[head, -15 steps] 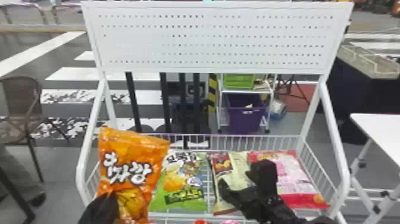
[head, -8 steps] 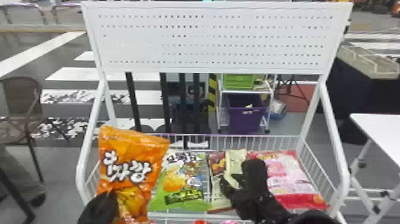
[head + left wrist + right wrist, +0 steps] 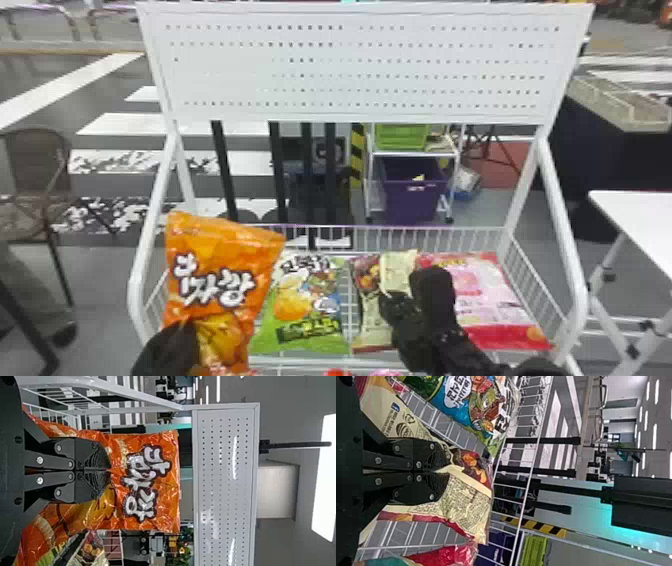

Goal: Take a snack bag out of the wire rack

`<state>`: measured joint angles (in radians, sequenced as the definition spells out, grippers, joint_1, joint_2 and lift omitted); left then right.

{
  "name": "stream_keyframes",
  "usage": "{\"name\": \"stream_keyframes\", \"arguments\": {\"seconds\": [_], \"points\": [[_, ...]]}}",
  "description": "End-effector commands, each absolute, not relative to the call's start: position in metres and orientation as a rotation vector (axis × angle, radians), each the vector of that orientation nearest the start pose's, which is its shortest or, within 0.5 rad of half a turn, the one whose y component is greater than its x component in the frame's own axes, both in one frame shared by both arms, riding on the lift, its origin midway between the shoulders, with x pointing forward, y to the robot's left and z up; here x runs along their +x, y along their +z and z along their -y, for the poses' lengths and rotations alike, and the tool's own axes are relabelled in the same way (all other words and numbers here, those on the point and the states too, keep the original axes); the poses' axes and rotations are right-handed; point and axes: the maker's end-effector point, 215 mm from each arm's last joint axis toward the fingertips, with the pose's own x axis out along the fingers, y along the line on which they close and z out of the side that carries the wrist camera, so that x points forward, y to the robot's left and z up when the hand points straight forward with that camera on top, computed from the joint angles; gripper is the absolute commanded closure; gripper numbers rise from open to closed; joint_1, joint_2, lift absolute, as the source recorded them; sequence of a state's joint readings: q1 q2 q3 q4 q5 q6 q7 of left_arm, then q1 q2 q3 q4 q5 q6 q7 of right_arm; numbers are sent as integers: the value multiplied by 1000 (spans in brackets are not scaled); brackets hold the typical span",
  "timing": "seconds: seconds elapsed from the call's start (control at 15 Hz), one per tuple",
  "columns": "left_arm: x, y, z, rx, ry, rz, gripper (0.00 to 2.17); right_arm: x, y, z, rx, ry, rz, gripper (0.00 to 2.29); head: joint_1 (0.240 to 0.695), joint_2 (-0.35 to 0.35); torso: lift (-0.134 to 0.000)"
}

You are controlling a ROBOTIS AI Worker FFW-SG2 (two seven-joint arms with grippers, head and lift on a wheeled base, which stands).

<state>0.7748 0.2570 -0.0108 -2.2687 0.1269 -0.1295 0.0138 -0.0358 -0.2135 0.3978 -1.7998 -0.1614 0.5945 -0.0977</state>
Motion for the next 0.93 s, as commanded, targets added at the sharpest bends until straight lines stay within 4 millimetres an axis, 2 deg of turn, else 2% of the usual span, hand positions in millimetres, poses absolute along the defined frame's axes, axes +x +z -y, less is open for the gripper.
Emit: {"name": "stream_keyframes", "arguments": {"seconds": [0.0, 0.13, 0.33, 0.47, 0.73, 0.87], "points": [[370, -289, -216, 47, -164, 39, 2044, 537, -386, 95, -172, 301, -342, 2243, 499, 0, 0], [369, -291, -216, 46, -163, 36, 2044, 520, -360, 109, -193, 279, -292, 2243, 499, 0, 0], [369, -289, -213, 44, -167, 39, 2044, 486, -320, 147, -192, 227, -203, 2243, 499, 0, 0], [370, -289, -214, 42, -166, 40, 2044, 458, -312, 165, -160, 208, -180, 2243, 499, 0, 0], [371, -287, -216, 42, -163, 44, 2044, 408, -282, 197, -100, 142, -57, 2243, 499, 0, 0], [371, -285, -218, 40, -159, 48, 2044, 387, -277, 212, -78, 109, -30, 2243, 499, 0, 0]]}}
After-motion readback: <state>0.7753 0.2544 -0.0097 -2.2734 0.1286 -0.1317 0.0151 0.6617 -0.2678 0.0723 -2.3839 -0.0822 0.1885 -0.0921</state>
